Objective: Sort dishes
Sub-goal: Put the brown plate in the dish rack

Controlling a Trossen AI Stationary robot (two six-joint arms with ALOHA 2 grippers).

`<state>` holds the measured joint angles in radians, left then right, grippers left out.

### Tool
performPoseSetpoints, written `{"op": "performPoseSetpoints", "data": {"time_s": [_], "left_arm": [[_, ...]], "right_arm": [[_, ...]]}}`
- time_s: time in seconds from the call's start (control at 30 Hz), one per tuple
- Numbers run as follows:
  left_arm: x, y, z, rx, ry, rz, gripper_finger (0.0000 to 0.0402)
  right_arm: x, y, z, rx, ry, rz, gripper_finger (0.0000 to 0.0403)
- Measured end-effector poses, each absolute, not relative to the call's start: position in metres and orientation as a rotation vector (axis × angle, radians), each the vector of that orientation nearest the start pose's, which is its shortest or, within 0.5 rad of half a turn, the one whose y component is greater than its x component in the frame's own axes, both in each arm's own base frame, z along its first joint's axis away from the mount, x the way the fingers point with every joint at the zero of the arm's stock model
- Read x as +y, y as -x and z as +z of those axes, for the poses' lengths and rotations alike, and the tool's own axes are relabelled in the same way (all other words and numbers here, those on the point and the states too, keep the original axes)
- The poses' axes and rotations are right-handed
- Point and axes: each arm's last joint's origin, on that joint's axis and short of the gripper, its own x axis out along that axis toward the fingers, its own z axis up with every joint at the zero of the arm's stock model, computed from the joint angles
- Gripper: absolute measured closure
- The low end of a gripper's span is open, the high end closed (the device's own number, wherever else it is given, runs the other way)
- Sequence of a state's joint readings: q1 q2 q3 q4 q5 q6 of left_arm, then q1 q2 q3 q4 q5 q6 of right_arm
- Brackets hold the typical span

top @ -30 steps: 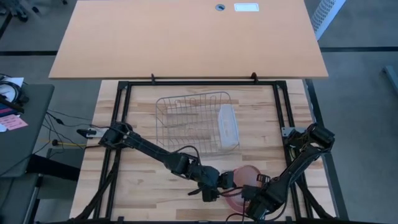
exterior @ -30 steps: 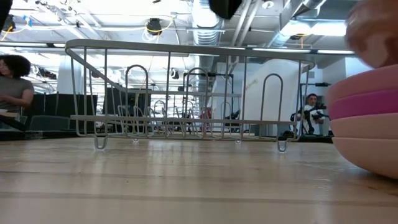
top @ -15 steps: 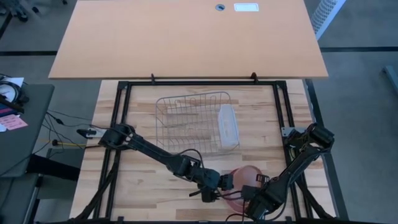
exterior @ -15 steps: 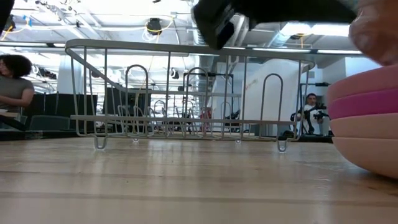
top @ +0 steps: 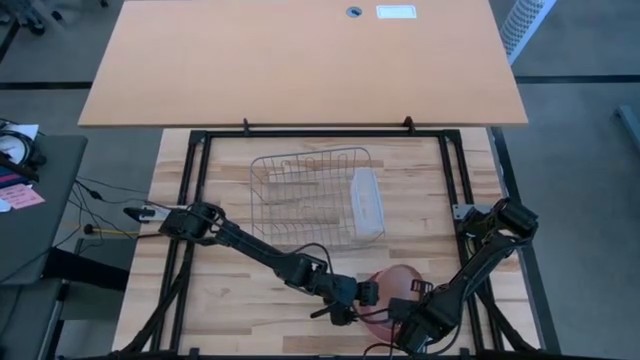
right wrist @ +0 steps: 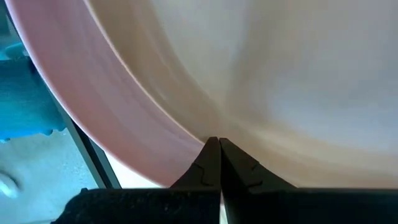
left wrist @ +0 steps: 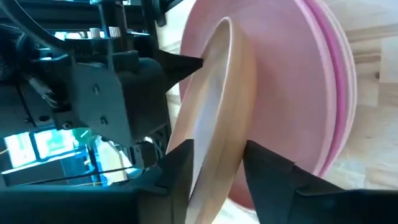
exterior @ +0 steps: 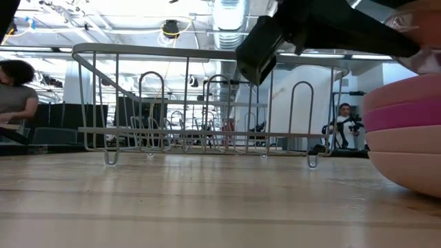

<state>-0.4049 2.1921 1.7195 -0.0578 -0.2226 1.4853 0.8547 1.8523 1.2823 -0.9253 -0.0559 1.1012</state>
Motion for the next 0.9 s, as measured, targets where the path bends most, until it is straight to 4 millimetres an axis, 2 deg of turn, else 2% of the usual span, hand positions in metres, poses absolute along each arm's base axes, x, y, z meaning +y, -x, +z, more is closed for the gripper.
{"op": "performPoseSetpoints", "data": {"time_s": [0.23, 0.47, 0.9], "left_arm": [[-0.192, -0.462, 0.209, 0.294, -1.618, -0.552, 0.0338], [-0.192, -0.462, 0.207, 0.312, -1.616, -0.558, 0.0346], [-0.195, -0.463, 0.212, 0.314, -1.569, -0.483, 0.0349]], "right_arm": [[0.257, -0.221, 0.179, 1.570, -0.241, -0.097, 0.0401], [0.258, -0.222, 0.183, 1.572, -0.238, -0.097, 0.0392], [0.256, -0.222, 0.238, 1.611, -0.122, -0.193, 0.0364]]}}
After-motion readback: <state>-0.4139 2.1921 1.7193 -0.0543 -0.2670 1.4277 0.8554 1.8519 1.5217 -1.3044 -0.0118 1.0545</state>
